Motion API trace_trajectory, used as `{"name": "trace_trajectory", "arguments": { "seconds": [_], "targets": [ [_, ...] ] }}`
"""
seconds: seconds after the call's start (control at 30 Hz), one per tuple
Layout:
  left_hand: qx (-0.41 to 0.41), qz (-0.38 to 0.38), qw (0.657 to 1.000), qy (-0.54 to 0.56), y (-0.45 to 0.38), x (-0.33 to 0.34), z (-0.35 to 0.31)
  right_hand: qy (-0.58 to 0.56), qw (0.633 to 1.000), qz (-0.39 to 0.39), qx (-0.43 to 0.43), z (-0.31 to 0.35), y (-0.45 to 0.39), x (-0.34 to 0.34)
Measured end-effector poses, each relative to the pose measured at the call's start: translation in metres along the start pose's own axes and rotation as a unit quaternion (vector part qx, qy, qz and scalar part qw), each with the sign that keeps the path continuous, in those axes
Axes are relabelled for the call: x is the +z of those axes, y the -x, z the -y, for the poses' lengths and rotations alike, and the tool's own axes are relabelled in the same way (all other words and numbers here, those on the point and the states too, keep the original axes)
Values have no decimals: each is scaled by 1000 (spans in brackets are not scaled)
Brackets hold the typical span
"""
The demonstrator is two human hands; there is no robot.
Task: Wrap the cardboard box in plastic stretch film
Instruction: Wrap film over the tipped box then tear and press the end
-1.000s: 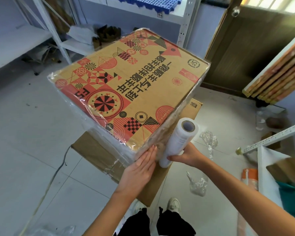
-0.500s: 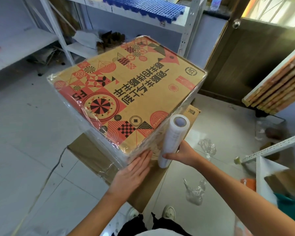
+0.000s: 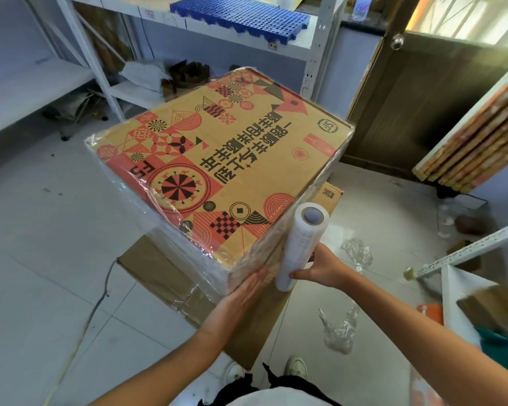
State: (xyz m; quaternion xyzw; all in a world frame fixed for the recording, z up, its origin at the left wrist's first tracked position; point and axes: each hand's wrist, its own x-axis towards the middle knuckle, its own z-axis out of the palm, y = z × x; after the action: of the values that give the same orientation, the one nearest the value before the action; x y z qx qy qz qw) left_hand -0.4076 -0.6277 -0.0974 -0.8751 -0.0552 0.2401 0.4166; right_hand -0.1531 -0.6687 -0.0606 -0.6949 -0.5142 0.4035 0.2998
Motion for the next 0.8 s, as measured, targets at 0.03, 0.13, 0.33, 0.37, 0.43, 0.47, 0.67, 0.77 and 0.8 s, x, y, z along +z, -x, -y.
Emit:
{"name": "trace_trajectory", "arguments": {
  "seconds": [0.03,0.13,0.33,0.37,0.43,0.47,0.67,0.77,0.8],
  "targets": [
    [12,-3,999,-42,0,5,0,3,1000,-12,-3,-1,1,-2],
    [15,-19,994,-109,2,10,0,27,999,-41,-16,-3,3,-7],
    [-10,-15,996,-93,1,10,3,82,990,-117,-6,1,1,-7],
    [-11,-14,996,-92,0,10,3,79,989,-125,-1,3,-2,-6],
    [-32,9,998,-47,-2,9,2,69,988,-138,7,4,-7,0],
    [-45,20,999,-19,-3,7,1,64,988,-143,13,3,-8,3],
    [-40,41,997,46,-8,-8,-8,54,983,-172,40,-1,-14,16],
    [19,27,999,0,-9,-21,-6,56,982,-177,38,-3,-14,16],
    [54,18,998,-38,-11,-20,-8,53,982,-176,33,-3,-14,15]
  ]
}}
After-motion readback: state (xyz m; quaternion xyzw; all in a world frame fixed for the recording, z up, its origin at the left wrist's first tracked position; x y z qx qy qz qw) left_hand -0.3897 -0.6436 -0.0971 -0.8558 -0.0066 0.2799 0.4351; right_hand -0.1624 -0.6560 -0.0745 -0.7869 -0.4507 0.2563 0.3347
